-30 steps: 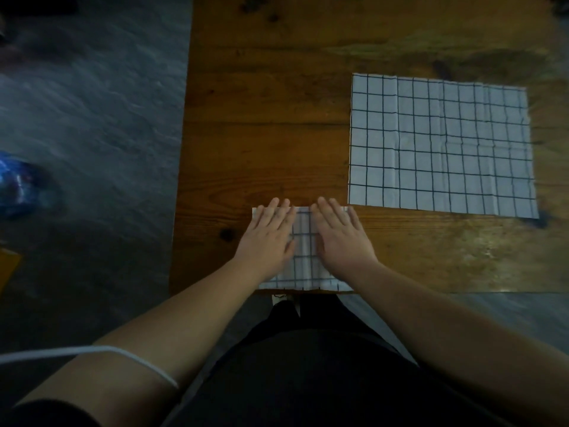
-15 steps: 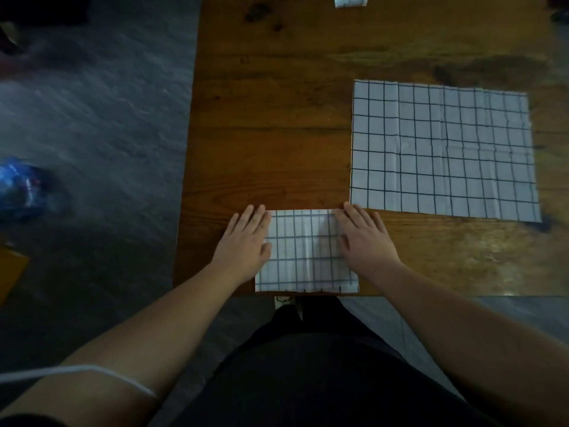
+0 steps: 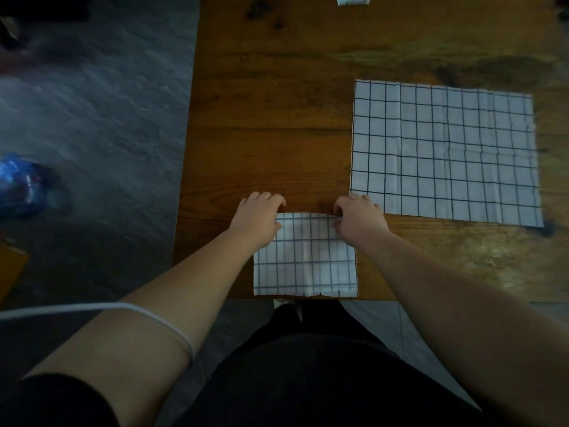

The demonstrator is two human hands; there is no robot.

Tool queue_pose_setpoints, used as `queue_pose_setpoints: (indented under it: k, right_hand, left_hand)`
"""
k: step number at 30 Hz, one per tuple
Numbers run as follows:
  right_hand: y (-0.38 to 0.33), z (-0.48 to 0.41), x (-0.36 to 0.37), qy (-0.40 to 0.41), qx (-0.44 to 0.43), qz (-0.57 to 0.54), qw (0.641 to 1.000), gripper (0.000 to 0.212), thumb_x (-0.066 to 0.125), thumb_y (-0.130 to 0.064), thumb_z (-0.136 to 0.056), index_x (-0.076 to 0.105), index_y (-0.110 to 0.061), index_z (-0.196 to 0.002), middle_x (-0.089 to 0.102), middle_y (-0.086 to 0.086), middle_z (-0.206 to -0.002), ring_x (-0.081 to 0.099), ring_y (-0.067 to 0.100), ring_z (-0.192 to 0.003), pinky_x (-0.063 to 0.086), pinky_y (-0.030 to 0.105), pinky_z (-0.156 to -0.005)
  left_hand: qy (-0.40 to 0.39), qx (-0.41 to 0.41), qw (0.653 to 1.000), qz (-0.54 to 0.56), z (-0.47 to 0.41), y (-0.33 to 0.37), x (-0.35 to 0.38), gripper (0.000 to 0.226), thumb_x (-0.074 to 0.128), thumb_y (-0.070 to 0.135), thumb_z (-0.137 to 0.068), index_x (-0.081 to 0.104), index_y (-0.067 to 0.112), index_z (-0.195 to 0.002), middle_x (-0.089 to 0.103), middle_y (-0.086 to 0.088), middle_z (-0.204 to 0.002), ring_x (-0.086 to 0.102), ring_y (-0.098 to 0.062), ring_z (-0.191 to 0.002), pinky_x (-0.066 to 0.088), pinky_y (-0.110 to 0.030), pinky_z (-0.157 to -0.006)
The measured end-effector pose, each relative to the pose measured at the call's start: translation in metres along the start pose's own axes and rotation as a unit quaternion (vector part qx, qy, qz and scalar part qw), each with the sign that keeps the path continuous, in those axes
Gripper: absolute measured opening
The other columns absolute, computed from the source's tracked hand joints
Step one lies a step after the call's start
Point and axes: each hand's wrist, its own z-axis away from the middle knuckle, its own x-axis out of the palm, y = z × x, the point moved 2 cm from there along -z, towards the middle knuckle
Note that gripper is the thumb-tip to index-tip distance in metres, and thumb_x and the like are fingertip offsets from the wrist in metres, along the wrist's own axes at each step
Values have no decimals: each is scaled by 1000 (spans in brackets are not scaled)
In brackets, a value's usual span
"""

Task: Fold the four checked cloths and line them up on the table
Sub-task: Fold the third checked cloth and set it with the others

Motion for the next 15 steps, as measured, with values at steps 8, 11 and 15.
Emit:
queue_pose_setpoints:
  k: [8,11,15]
  right_hand:
    - [-3,19,-19,14,-16,-77,997,8,57,-26,-96,53,-30,-90,60,-11,-90,59,16,-89,41,47,-102]
    - [-7,32,-44,58,-15,-159,985,6,60,-27,-97,58,-32,-96,62,-14,-87,61,10,-79,55,37,-80]
    - [-16,50,-87,129,-41,-231,964,10,62,-23,-96,59,-33,-94,64,-13,-85,61,7,-70,47,24,-54]
  left_hand:
    - [3,67,997,29,5,27,-13,48,64,27,-97,50,27,-143,46,3,-144,46,-20,-127,44,-39,-105]
    - [8,59,995,76,4,49,-26,40,60,34,-99,55,30,-139,53,6,-135,58,-16,-115,54,-38,-91]
    - [72,35,989,122,7,70,-52,21,58,36,-100,64,32,-119,56,13,-108,57,-9,-99,50,-30,-79]
